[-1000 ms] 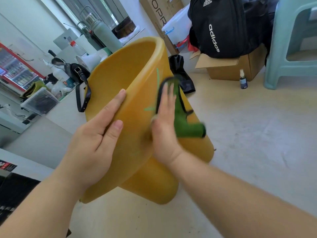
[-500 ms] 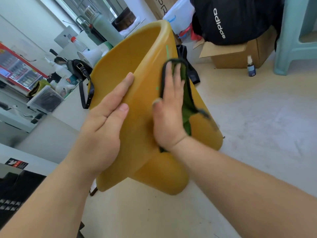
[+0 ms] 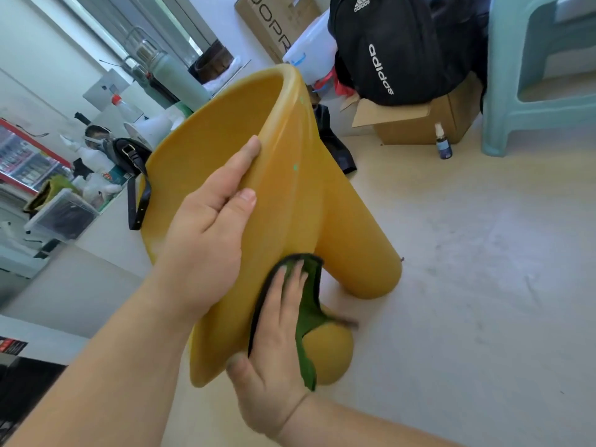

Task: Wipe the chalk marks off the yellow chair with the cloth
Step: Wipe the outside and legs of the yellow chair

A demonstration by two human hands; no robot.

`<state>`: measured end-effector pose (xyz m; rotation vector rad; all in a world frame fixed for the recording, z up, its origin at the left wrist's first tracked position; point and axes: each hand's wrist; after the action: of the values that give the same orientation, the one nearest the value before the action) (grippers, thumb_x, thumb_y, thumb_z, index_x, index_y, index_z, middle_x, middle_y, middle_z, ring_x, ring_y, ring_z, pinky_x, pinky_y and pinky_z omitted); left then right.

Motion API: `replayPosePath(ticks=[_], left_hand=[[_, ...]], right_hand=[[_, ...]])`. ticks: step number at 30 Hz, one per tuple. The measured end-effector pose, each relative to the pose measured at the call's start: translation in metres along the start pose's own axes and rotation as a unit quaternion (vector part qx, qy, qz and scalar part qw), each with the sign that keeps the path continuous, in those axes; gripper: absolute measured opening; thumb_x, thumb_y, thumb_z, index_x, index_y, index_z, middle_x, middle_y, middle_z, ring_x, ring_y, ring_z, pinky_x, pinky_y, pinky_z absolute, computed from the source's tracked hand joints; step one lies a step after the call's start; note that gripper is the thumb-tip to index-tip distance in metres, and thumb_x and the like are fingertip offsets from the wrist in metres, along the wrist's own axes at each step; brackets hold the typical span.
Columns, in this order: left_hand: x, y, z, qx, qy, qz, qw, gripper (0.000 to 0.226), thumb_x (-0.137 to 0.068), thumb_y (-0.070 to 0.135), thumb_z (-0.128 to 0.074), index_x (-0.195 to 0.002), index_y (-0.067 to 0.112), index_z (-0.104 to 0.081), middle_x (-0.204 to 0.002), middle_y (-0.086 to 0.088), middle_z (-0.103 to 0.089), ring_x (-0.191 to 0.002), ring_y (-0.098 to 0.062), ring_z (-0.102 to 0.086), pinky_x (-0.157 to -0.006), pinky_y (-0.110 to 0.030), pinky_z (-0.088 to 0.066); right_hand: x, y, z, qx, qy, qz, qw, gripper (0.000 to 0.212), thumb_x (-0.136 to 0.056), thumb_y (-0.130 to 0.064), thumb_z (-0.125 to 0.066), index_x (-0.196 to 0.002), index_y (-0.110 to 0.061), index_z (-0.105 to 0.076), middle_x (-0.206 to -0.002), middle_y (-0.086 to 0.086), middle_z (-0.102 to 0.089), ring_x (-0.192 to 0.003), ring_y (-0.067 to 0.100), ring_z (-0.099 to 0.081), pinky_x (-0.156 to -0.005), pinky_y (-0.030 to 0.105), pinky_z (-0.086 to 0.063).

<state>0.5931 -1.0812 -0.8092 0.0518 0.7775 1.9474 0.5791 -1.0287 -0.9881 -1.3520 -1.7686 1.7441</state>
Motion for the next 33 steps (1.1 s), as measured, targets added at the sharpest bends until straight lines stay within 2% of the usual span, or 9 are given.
replayPosePath(ticks=[6,9,13,16,19,22,26,29,33], left_hand=[[0.005,-0.005,0.006,0.101,-0.017,0.042,0.994,0.039,-0.1,0.036,-0.046,-0.13,0.06,-0.05,-0.137,0.029,-0.052,-0.129,-0.007,-0.05,-0.108,-0.043,-0.042],[0.004,-0.003,-0.001,0.126,-0.011,0.047,0.991,0.039,-0.101,0.032,-0.045,-0.128,0.059,-0.053,-0.129,0.033,-0.055,-0.123,-0.005,-0.055,-0.102,-0.04,-0.048],[0.003,0.001,-0.007,0.132,-0.01,0.045,0.99,0.04,-0.102,0.032,-0.042,-0.126,0.062,-0.052,-0.123,0.038,-0.055,-0.116,-0.002,-0.059,-0.098,-0.038,-0.051],[0.003,0.0,-0.007,0.136,-0.007,0.047,0.99,0.039,-0.1,0.034,-0.042,-0.125,0.063,-0.052,-0.128,0.034,-0.055,-0.12,-0.007,-0.057,-0.1,-0.041,-0.05],[0.003,0.001,-0.007,0.144,-0.006,0.047,0.989,0.039,-0.094,0.039,-0.045,-0.126,0.06,-0.054,-0.13,0.033,-0.054,-0.125,-0.007,-0.054,-0.104,-0.043,-0.045],[0.003,0.002,-0.007,0.145,-0.003,0.051,0.988,0.04,-0.099,0.03,-0.043,-0.127,0.057,-0.056,-0.133,0.033,-0.054,-0.128,-0.004,-0.051,-0.11,-0.041,-0.039],[0.006,0.0,-0.006,0.143,-0.009,0.072,0.987,0.045,-0.104,0.026,-0.036,-0.126,0.06,-0.054,-0.133,0.034,-0.052,-0.128,-0.006,-0.051,-0.109,-0.04,-0.04],[0.01,-0.001,-0.003,0.149,-0.013,0.074,0.986,0.045,-0.104,0.026,-0.036,-0.128,0.06,-0.053,-0.135,0.034,-0.051,-0.13,-0.004,-0.049,-0.111,-0.039,-0.037],[0.007,-0.003,-0.002,0.152,-0.024,0.071,0.986,0.043,-0.104,0.026,-0.039,-0.129,0.058,-0.052,-0.138,0.03,-0.05,-0.133,-0.005,-0.046,-0.113,-0.041,-0.035]], right_hand=[[-0.115,-0.018,0.05,-0.016,0.088,0.049,0.995,0.095,-0.085,-0.09,-0.008,-0.162,-0.034,-0.003,-0.173,-0.001,0.005,-0.159,0.024,0.009,-0.127,0.054,0.001],[-0.207,-0.021,0.098,-0.05,0.032,0.044,0.997,0.09,-0.09,-0.075,-0.021,-0.163,-0.022,-0.019,-0.171,0.006,-0.016,-0.158,0.025,-0.012,-0.127,0.054,-0.012],[-0.25,-0.034,0.117,-0.123,-0.049,-0.009,0.991,0.111,-0.069,-0.101,-0.029,-0.16,-0.038,-0.025,-0.166,-0.009,-0.031,-0.153,0.011,-0.027,-0.126,0.051,-0.02],[-0.222,-0.033,0.104,-0.1,0.004,0.01,0.995,0.109,-0.075,-0.099,-0.024,-0.162,-0.033,-0.02,-0.169,-0.003,-0.024,-0.156,0.017,-0.02,-0.126,0.053,-0.018],[-0.163,-0.026,0.083,-0.031,0.063,0.042,0.997,0.086,-0.091,-0.077,-0.021,-0.162,-0.03,-0.01,-0.173,-0.003,-0.007,-0.159,0.02,-0.001,-0.127,0.056,-0.008],[-0.077,-0.022,0.049,-0.003,0.042,0.058,0.997,0.08,-0.093,-0.074,-0.02,-0.161,-0.04,0.005,-0.172,-0.009,0.012,-0.158,0.021,0.016,-0.126,0.057,0.002],[0.013,-0.004,0.006,0.022,-0.042,0.026,0.999,0.097,-0.083,-0.092,-0.008,-0.159,-0.038,0.019,-0.168,-0.005,0.027,-0.154,0.031,0.027,-0.121,0.068,0.005],[-0.004,-0.01,0.004,0.009,-0.022,0.018,1.0,0.093,-0.084,-0.091,-0.008,-0.158,-0.041,0.021,-0.167,-0.003,0.03,-0.152,0.033,0.031,-0.121,0.066,0.01],[-0.075,-0.029,0.038,0.024,0.06,0.043,0.997,0.089,-0.086,-0.089,-0.005,-0.16,-0.042,0.007,-0.171,-0.004,0.018,-0.156,0.028,0.022,-0.124,0.06,0.008]])
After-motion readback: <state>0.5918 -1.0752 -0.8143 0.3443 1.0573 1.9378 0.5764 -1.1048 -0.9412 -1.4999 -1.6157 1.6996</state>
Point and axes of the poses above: each hand's wrist, its own x-axis away from the middle knuckle, its own z-axis out of the back of the hand, y = z × x
